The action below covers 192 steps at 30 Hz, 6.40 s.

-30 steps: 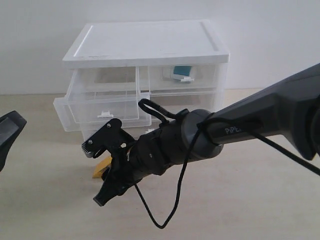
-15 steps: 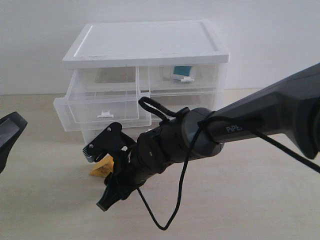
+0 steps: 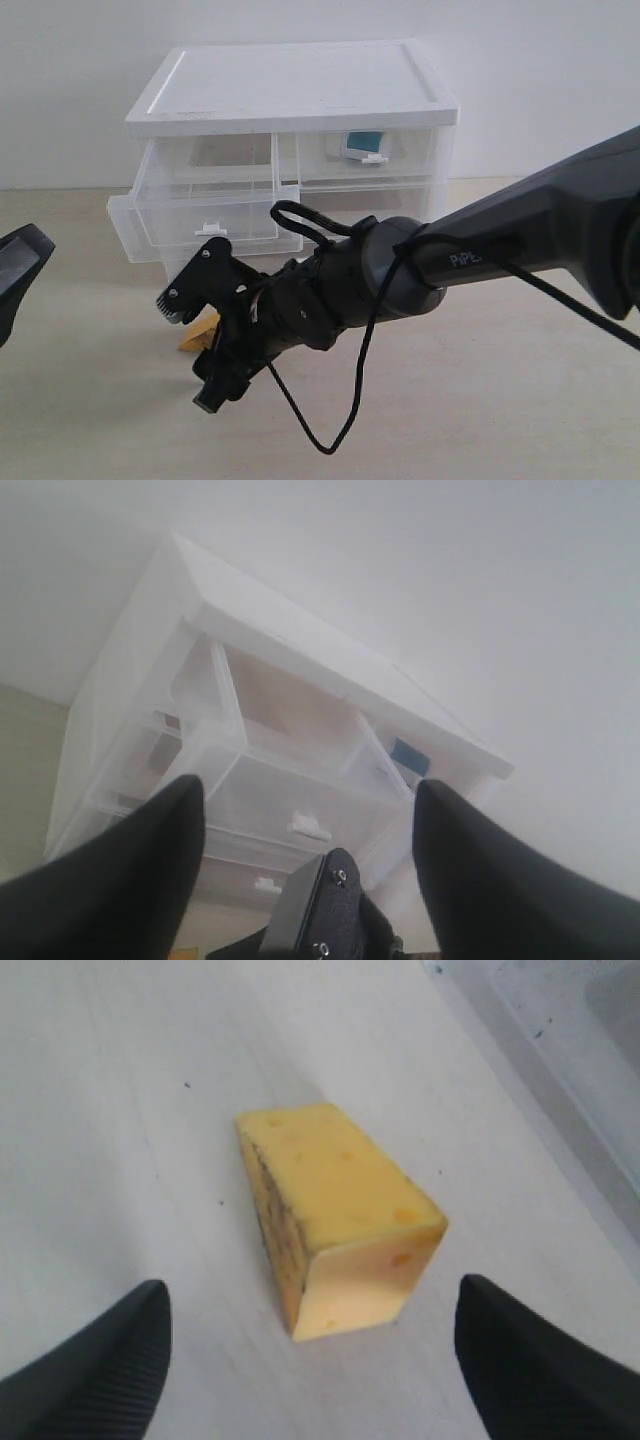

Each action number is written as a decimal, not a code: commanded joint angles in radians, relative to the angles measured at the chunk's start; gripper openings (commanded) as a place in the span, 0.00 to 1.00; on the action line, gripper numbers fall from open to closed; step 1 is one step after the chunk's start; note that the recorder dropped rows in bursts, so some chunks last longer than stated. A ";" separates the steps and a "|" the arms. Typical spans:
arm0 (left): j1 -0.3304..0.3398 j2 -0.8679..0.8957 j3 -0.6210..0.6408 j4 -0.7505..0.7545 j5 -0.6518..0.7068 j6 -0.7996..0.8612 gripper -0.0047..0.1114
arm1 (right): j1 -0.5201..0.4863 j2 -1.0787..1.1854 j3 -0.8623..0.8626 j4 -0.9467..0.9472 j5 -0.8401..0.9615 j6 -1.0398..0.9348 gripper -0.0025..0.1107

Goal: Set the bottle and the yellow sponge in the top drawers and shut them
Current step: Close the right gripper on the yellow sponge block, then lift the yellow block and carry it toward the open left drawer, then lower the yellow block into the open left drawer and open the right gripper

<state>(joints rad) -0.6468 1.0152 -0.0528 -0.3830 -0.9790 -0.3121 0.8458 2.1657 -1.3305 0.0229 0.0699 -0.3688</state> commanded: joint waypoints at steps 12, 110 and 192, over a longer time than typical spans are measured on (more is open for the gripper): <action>-0.004 -0.008 0.004 -0.003 0.004 0.005 0.53 | 0.001 0.011 0.003 -0.012 -0.122 -0.012 0.70; -0.004 -0.008 0.004 -0.010 0.015 0.037 0.53 | -0.082 -0.456 -0.269 -0.023 0.450 0.060 0.02; -0.004 -0.008 0.004 0.009 0.042 0.044 0.53 | -0.099 -0.313 -0.387 -0.037 0.448 0.272 0.46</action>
<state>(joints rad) -0.6468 1.0152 -0.0528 -0.3828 -0.9421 -0.2748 0.7560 1.9080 -1.7113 0.0000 0.4616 -0.1445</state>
